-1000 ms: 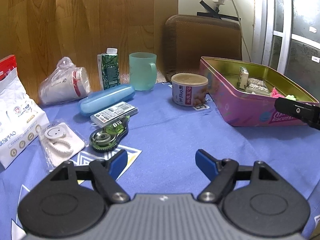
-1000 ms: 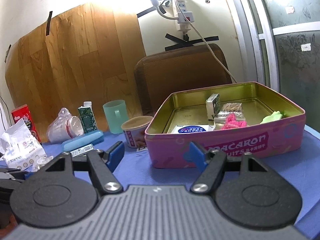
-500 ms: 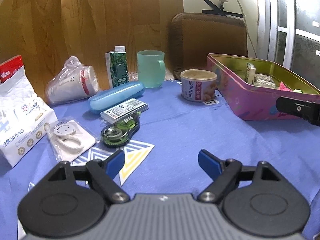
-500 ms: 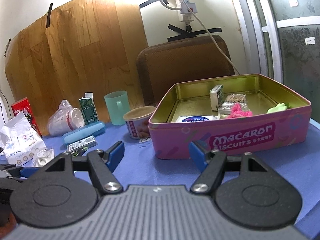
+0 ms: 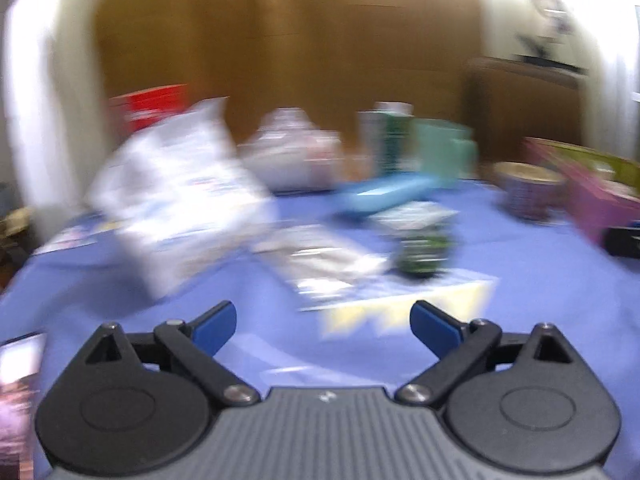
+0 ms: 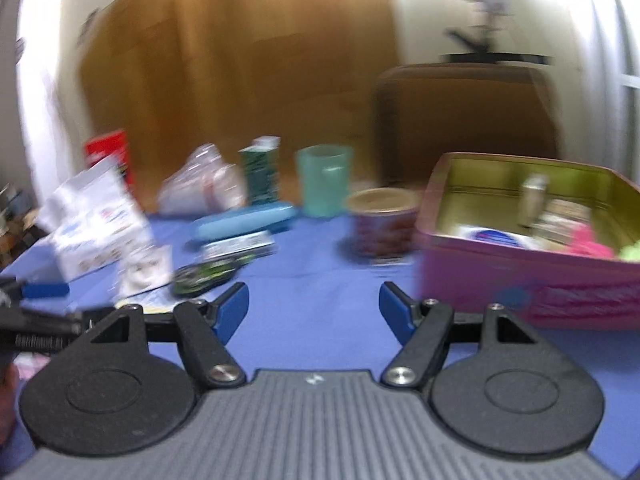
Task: Organize soft objects
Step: 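Withdraw the left tool from the tin toward the bagged hook, then grasp the clear bag with the white smiley hook using the left tool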
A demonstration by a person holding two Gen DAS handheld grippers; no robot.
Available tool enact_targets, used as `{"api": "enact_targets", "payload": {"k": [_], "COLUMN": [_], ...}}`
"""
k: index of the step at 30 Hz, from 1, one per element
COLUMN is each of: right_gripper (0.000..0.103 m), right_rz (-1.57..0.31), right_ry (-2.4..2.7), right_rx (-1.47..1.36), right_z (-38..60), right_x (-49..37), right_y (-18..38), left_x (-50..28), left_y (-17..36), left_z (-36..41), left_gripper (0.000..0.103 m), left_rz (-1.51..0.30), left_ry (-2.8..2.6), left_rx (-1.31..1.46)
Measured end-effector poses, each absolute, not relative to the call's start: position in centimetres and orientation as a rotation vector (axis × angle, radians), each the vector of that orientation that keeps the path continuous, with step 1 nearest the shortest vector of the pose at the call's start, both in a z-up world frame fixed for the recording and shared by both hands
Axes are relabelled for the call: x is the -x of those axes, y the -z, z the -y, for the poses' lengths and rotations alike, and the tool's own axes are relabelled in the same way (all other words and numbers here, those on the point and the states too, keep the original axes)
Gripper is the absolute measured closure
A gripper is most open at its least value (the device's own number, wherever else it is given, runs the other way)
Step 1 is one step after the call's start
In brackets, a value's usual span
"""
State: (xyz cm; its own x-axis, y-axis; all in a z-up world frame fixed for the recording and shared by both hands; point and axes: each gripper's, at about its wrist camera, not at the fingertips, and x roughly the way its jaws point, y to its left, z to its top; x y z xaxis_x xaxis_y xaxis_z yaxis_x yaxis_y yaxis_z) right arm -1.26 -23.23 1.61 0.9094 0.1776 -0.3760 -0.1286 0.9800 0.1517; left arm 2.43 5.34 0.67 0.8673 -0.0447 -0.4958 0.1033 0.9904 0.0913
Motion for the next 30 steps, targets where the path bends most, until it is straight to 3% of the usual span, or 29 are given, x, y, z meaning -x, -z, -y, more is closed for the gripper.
{"api": "enact_targets", "payload": {"k": [8, 19, 22, 30], "right_gripper": [0.029, 0.02, 0.033, 0.033], "right_rz": [-0.448, -0.617, -0.618, -0.606], "right_ry": [-0.453, -0.597, -0.603, -0.718], "right_rx": [-0.011, 0.161, 0.162, 0.206], "right_z": [14.0, 4.6, 4.4, 8.4], "right_x": [-5.0, -13.3, -13.2, -5.8], "right_y": [-2.0, 0.3, 0.3, 0.0], "left_x": [-2.2, -1.6, -1.6, -1.8], "left_y": [-0.6, -0.6, -0.5, -0.5], "left_z": [-12.5, -11.8, -12.1, -12.5], "left_gripper": [0.006, 0.006, 0.006, 0.006], "left_rz": [-0.465, -0.399, -0.401, -0.419], "left_ry": [-0.065, -0.032, -0.028, -0.008], "left_rx": [0.209, 0.166, 0.189, 0.207]}}
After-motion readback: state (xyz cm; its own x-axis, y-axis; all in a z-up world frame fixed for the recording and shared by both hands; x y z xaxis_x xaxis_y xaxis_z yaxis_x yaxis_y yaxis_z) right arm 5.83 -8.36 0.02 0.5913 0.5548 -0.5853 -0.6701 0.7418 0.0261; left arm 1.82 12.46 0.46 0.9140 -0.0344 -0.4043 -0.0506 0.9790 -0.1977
